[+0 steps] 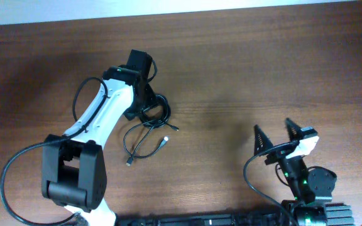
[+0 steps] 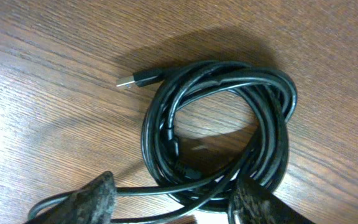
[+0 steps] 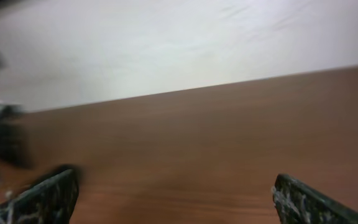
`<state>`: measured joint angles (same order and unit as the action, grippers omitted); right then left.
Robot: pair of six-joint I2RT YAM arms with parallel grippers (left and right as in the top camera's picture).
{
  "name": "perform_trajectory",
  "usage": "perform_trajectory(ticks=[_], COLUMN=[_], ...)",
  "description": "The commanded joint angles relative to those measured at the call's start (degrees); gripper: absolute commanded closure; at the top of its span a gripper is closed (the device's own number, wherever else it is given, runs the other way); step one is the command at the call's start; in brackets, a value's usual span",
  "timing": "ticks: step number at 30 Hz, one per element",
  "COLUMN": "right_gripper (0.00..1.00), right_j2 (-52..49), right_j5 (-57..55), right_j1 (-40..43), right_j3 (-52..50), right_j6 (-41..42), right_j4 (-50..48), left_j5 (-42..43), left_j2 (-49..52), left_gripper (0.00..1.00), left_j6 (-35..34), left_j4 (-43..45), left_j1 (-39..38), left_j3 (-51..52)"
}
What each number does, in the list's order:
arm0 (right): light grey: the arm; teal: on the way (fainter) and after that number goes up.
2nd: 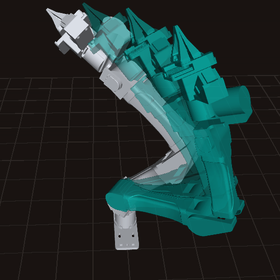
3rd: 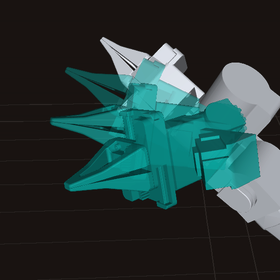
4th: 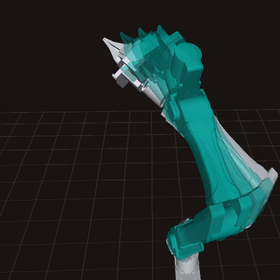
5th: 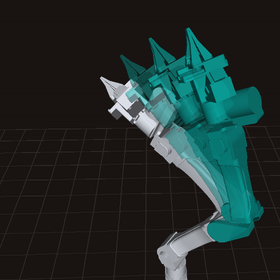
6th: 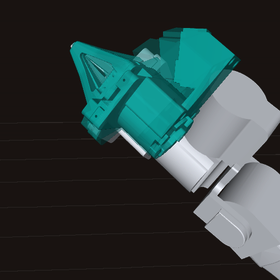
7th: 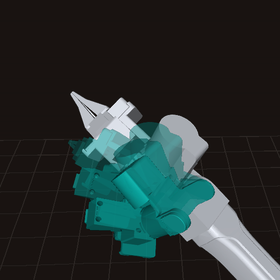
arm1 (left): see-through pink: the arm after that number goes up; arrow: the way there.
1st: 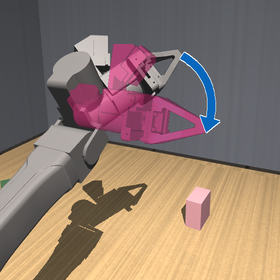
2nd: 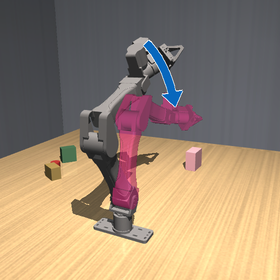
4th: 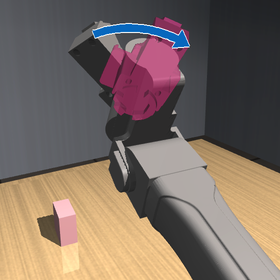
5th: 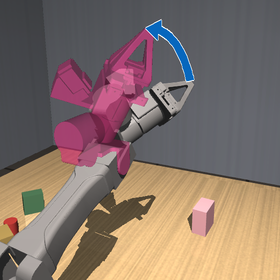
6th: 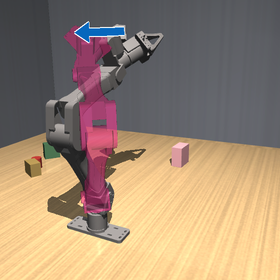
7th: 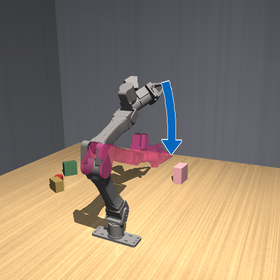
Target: Untangle cables
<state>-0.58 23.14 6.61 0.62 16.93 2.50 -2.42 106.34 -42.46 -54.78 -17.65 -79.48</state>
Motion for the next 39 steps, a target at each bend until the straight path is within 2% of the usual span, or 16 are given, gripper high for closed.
perform_trajectory(ticks=[1, 5, 9, 10, 11, 14, 16, 18, 21, 24, 28, 30, 31, 33, 36, 39], right_gripper=[0.01, 0.01, 0.01, 0.02, 0.02, 0.02, 0.01, 0.01, 0.02, 0.01, 0.05, 0.16, 0.18, 0.18, 0.17, 0.07], right_j2=[0.37, 0.02, -3.93, -6.05, -10.67, -19.63, -26.29, -31.8, -40.7, -51.63, -65.85, -69.9, -72.43, -75.73, -80.98, -85.81], right_j5=[16.35, 19.32, 14.43, 11.98, 10.21, 17.4, 33.48, 34.07, 29.92, 26.29, 16.5, 13.14, 11.65, 2.29, -8.92, -14.14], right_j1=[0.15, 0.17, 0.17, 0.17, 0.17, 0.15, 0.15, 0.15, -1.57, -10.08, -24.63, -28.79, -32.46, -38.07, -45.7, -49.68], right_j3=[-0.31, -0.28, 3.91, 6.34, 11.21, 18.49, 20.7, 20.7, 20.72, 22.25, 35.56, 40.59, 42.86, 43.32, 43.32, 43.32], right_j6=[11.34, 13.57, 13.55, 13.33, 11.39, 11.23, 13.51, 17.27, 17.64, 17.64, 13.31, 13.38, 13.57, 21.42, 33.48, 32.89], right_j4=[0.28, 1.09, 8.04, 12.41, 18.49, 21.7, 11.41, -1.77, -5.44, -12.63, -10.73, -11.04, -12.52, -14.49, -17.33, -22.99], left_j5=[-4.13, -4.09, -4.55, -5.29, -6.69, -7.93, -7.91, -7.91, -7.32, -6.86, -9.27, -9.16, -8.52, -3.78, -1.18, 3.43], left_j2=[1.55, 6.27, 11.23, 12.0, 12.46, 11.37, 7.54, 1.62, -7.13, -13.18, -16.5, -16.72, -16.72, -16.72, -16.7, -16.7], left_gripper=[0.34, 0.55, 0.59, 0.69, 1.0, 1.0, 1.0, 1.0, 1.0, 1.0, 1.0, 1.0, 1.0, 1.0, 1.0, 1.0], left_j6=[0.35, 2.99, 3.32, 3.34, 3.32, 3.26, 0.28, -5.44, -12.81, -8.35, 3.3, -1.64, -9.88, -25.99, -40.5, -43.06], left_j4=[0.13, 4.02, 6.82, 7.37, 8.57, 7.74, 4.07, 1.66, -0.28, -1.29, 0.07, -0.11, -0.85, -1.73, -1.73, -1.75], left_j1=[0.09, 0.35, 0.57, 0.57, 0.57, 0.57, 0.57, 0.57, 0.57, 0.44, 0.42, 0.42, 0.42, 0.42, 0.46, 0.44], left_j3=[1.14, 2.97, 3.65, 3.65, 3.65, 1.62, -1.53, -2.86, -2.86, -2.86, -2.86, -2.86, -2.86, -2.86, -2.86, -2.86])
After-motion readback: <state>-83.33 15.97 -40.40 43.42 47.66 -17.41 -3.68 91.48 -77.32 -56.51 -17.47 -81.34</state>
